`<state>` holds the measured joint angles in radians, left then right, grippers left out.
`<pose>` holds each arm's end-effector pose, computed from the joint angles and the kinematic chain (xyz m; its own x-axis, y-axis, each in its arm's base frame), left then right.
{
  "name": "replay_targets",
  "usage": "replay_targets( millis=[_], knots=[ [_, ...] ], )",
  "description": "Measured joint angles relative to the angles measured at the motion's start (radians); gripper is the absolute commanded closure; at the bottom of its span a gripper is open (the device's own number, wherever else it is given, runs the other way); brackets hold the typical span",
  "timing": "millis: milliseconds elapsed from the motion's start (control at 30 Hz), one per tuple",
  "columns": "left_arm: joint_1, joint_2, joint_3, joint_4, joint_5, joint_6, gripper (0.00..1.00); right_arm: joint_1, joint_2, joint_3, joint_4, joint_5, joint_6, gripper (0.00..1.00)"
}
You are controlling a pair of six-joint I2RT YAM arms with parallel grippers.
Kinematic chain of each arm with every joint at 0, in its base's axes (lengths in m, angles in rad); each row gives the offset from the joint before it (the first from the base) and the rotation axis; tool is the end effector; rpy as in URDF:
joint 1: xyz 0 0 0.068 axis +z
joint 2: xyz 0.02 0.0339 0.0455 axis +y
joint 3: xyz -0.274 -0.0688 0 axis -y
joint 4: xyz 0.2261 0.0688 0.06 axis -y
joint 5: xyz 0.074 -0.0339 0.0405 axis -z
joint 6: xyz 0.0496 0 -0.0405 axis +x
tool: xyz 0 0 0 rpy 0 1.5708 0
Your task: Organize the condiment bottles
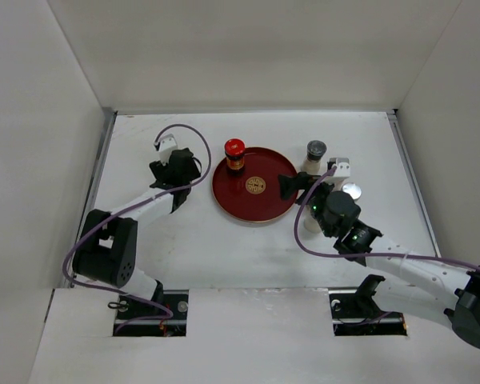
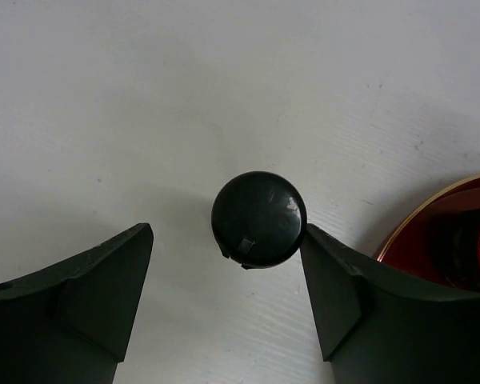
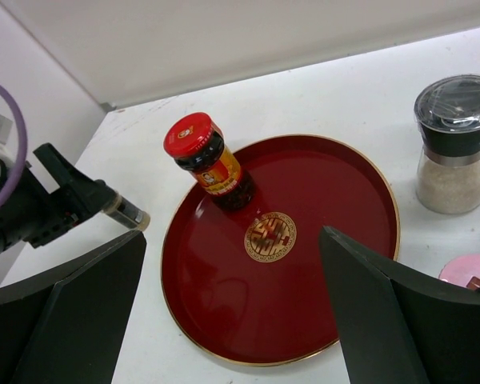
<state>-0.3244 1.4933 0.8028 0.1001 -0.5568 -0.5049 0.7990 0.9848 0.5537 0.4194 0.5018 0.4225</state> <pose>0.3001 -0.0733 0.2243 -0.3914 -0.3016 -0.8694 -0.3826 0.9126 -0.1443 0.1680 0.1385 0.3004 -0.1275 0.3844 -0.9143 -0.2638 0.8755 0.4049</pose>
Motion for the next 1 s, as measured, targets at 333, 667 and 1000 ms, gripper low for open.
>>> replay_targets(
  millis=[333, 667, 1000],
  knots=[
    [0.011, 0.085, 0.055, 0.031, 0.02, 0.0, 0.45, 0.0, 0.002, 0.0, 0.0, -0.001, 0.0, 0.04],
    [0.02, 0.105, 0.087, 0.042, 0.028, 0.003, 0.69, 0.0, 0.005, 0.0, 0.0, -0.001, 0.0, 0.04],
    [-0.09, -0.1, 0.074, 0.001, 0.017, 0.004, 0.7, 0.0, 0.005, 0.0, 0.001, -0.001, 0.0, 0.05]
  ],
)
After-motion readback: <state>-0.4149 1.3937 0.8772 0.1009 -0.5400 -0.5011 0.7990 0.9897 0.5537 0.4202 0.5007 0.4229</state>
